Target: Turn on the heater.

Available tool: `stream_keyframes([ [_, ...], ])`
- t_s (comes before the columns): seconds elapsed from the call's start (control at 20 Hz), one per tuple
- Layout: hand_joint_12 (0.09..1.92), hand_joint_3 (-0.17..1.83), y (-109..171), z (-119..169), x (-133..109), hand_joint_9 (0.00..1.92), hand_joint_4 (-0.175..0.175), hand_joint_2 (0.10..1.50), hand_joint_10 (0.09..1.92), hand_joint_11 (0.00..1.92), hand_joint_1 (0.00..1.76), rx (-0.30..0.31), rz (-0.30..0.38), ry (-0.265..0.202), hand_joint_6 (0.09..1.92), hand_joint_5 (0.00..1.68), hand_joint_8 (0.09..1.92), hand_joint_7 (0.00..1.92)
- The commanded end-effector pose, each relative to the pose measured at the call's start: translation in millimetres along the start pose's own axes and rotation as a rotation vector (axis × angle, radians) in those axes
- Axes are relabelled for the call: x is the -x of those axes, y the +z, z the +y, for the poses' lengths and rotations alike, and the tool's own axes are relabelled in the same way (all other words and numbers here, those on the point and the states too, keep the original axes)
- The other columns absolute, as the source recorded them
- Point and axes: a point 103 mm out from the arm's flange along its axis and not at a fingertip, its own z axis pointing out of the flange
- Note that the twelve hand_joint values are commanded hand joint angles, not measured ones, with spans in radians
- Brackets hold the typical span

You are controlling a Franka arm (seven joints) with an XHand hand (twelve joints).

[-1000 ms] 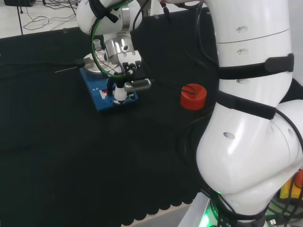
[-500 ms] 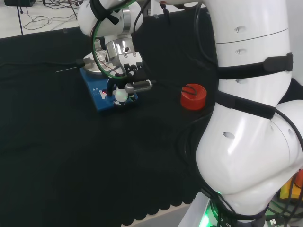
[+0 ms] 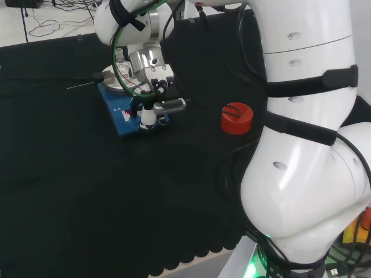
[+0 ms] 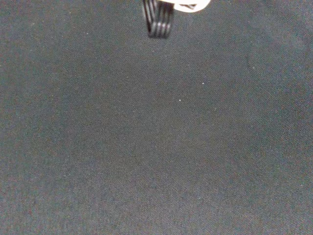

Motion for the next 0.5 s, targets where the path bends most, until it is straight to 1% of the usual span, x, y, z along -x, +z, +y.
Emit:
stream_keyframes([
  [0.05, 1.15, 0.95, -6.5, -6.0, -0.3, 1.55, -0.081, 0.74, 1.36, 1.03, 1.38, 0.013, -0.001, -0.001, 0.52, 0.24, 1.45, 1.49],
  [0.25, 1.15, 0.95, -19.5, -18.9, -1.3, 1.55, -0.081, 0.74, 1.36, 1.03, 1.38, 0.045, 0.003, 0.002, 0.52, 0.25, 1.45, 1.49],
  [0.5, 1.15, 0.95, -25.8, -31.5, 0.3, 1.55, -0.081, 0.74, 1.36, 1.03, 1.38, 0.074, 0.010, 0.010, 0.53, 0.25, 1.45, 1.49],
])
